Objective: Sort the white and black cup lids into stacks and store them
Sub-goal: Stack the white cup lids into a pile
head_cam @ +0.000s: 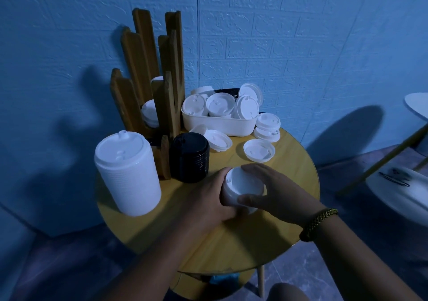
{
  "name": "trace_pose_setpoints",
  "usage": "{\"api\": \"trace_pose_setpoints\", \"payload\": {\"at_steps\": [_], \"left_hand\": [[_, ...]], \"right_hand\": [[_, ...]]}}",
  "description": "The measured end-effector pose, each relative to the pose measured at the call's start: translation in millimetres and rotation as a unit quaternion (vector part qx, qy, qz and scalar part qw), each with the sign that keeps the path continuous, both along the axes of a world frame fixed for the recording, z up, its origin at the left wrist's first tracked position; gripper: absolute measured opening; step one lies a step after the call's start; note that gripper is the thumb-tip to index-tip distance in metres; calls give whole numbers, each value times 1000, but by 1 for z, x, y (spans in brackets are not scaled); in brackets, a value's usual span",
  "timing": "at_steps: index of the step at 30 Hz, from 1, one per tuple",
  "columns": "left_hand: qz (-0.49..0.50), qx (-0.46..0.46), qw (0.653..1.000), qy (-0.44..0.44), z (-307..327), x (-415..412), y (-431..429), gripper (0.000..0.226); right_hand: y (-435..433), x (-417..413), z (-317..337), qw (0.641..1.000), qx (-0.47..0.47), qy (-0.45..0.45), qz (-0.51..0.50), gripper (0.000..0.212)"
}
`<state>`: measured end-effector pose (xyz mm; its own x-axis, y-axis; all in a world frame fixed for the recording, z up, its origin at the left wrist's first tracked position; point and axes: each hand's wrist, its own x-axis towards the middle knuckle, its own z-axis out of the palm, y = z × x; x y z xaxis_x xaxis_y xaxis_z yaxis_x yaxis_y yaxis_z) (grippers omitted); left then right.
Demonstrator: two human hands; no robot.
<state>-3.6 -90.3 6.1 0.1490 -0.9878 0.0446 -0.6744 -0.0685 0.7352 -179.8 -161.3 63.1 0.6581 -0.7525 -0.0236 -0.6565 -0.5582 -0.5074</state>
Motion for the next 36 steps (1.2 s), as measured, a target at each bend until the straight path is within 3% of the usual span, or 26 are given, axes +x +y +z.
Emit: {"api": "trace_pose_setpoints", "payload": {"at_steps": [7,9,11,12,14,16,19,21,23,25,27,28,29,30,32,36], "left_hand": [[-10,1,1000,25,-3,1,2,103],[-8,-8,999,53,-4,2,2,98],[-8,-16,998,55,-4,3,2,92],[-8,-18,999,50,-4,2,2,89],[-4,-18,999,48,-5,2,3,87],[-2,-17,999,52,-6,1,2,87],[0,-16,998,54,-5,1,1,86],[2,-18,998,58,-6,1,2,85],[-1,-22,998,58,-6,2,3,84],[-2,-25,998,65,-6,3,2,83],[2,-30,997,76,-8,4,2,84],[3,-32,996,81,-9,4,1,83],[5,-34,996,85,-10,4,1,83],[5,-35,995,89,-11,4,1,84],[6,-39,995,94,-12,4,0,87],[6,-41,994,97,-13,5,-1,87]], "right_hand": [[-3,-1,-2,1000,-13,4,6,79],[-11,-6,-4,996,53,-73,16,62],[-24,-6,-9,964,135,-227,-30,43],[-34,-5,-15,951,119,-277,-71,36],[-61,-3,-31,967,-17,-215,-136,26],[-83,0,-44,982,-119,-58,-135,34],[-99,3,-46,977,-168,86,-96,32],[-101,5,-41,971,-189,116,-89,23],[-96,5,-34,979,-175,22,-106,16],[-87,1,-26,960,-84,-195,-183,11],[-77,-5,-19,867,119,-411,-256,13],[-74,-8,-18,812,227,-460,-279,12],[-74,-14,-20,780,299,-462,-297,13],[-74,-19,-21,782,331,-426,-312,20],[-76,-28,-26,829,307,-323,-337,37],[-75,-39,-24,953,71,-55,-289,40]]}}
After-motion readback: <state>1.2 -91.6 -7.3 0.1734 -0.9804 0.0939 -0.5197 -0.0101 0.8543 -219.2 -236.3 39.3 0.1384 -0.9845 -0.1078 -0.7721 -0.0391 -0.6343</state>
